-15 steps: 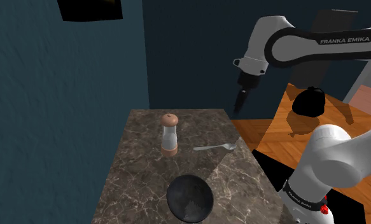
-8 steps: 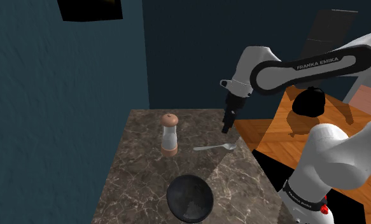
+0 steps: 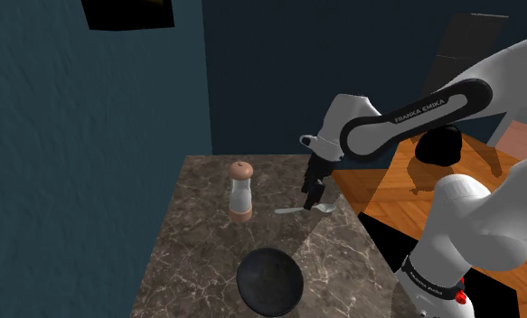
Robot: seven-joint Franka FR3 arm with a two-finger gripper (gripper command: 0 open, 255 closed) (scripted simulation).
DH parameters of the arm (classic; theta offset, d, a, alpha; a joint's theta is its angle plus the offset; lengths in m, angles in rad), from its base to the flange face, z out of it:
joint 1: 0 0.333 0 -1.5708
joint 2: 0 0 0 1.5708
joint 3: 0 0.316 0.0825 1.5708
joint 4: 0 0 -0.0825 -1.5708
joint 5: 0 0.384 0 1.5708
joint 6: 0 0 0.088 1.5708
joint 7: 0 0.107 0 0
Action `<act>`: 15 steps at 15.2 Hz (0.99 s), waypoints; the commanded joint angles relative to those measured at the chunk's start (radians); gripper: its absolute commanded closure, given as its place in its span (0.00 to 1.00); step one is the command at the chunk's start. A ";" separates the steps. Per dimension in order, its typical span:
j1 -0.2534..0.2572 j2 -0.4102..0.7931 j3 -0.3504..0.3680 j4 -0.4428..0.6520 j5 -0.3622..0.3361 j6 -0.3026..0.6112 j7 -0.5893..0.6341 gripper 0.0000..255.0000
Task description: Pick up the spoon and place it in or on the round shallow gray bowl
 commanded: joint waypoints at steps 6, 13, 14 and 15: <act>0.036 0.081 -0.011 -0.024 0.036 0.108 -0.023 0.00; 0.036 0.082 -0.011 -0.024 0.036 0.108 -0.023 1.00; 0.036 0.082 -0.011 -0.024 0.036 0.108 -0.023 1.00; 0.036 0.082 -0.011 -0.024 0.036 0.108 -0.023 1.00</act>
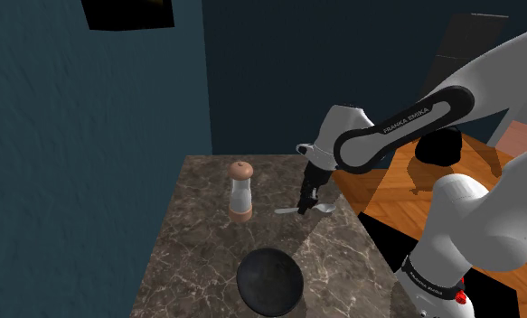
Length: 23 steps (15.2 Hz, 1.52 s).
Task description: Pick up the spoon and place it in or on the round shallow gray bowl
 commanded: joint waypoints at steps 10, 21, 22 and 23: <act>-0.014 -0.038 0.012 0.017 -0.017 -0.055 0.020 1.00; -0.042 -0.146 0.041 0.102 -0.052 -0.245 0.072 1.00; -0.044 -0.154 0.043 0.111 -0.054 -0.261 0.076 1.00; -0.045 -0.161 0.045 0.120 -0.056 -0.277 0.080 1.00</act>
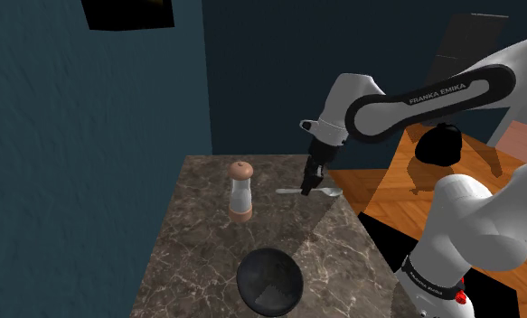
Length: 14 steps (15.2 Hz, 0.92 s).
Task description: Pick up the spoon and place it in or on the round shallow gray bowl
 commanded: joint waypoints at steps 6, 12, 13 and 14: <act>-0.008 -0.041 0.010 0.071 -0.011 -0.112 0.023 1.00; 0.044 -0.050 0.104 0.076 0.033 -0.109 0.132 1.00; 0.058 -0.048 0.127 0.077 0.044 -0.103 0.158 1.00; 0.071 -0.043 0.150 0.080 0.055 -0.097 0.185 1.00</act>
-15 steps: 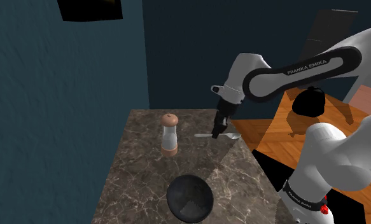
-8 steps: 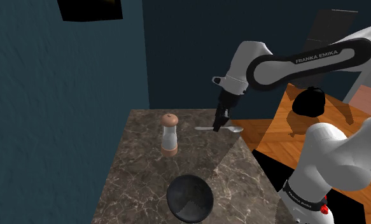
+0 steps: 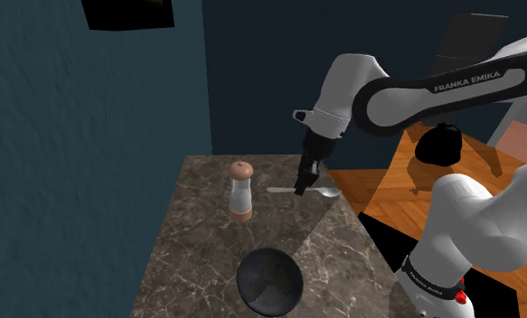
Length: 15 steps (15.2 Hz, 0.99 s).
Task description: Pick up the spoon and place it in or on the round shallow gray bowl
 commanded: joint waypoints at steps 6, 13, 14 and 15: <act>0.084 0.047 0.160 0.037 0.069 0.041 0.183 1.00; 0.136 0.166 0.313 0.143 0.099 0.085 0.363 1.00; 0.141 0.186 0.335 0.162 0.098 0.091 0.389 1.00; 0.144 0.208 0.356 0.183 0.096 0.096 0.415 1.00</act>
